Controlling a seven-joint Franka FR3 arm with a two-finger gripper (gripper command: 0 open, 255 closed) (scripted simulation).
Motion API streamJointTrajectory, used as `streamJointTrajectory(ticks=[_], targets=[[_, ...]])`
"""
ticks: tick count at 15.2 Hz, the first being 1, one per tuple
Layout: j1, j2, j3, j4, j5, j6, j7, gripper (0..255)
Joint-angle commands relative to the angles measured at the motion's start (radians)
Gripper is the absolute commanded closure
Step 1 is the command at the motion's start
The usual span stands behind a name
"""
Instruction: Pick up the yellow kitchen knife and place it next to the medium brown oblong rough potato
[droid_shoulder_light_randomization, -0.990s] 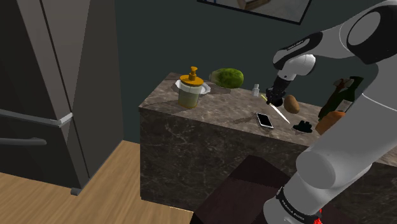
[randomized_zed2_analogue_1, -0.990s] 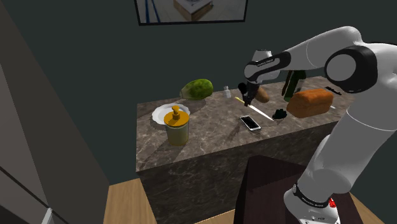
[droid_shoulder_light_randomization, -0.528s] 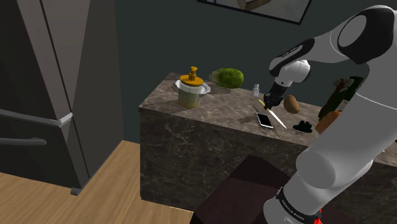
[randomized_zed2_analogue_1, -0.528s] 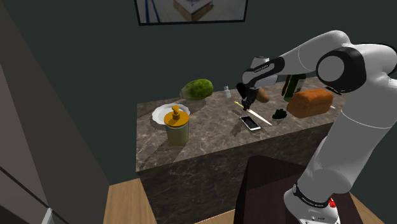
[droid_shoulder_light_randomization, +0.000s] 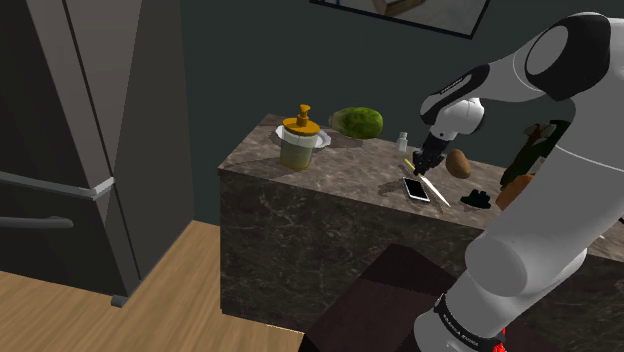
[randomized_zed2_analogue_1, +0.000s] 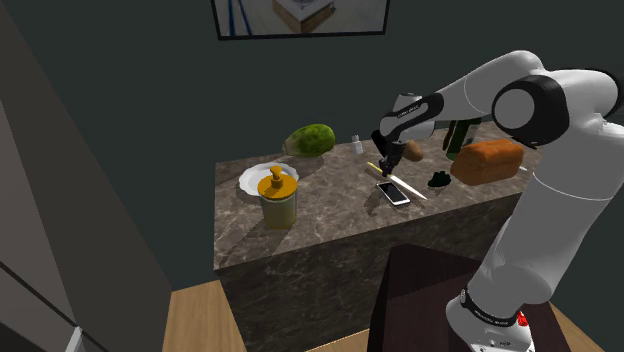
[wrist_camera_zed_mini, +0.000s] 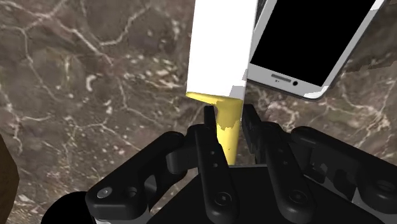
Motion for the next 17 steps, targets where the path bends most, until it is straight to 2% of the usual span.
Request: streamJointTrajectory(ticks=[1,2,7,11,17], targets=[[0.000,0.000,0.000,0.000,0.000,0.000,0.000,255],[0.000,0.000,0.000,0.000,0.000,0.000,0.000,0],[0.000,0.000,0.000,0.000,0.000,0.000,0.000,0],[0.004,-0.086,-0.004,0.048,-0.067,-0.119,0.047,0],[0.004,-0.086,-0.003,0.048,-0.067,-0.119,0.047,0]])
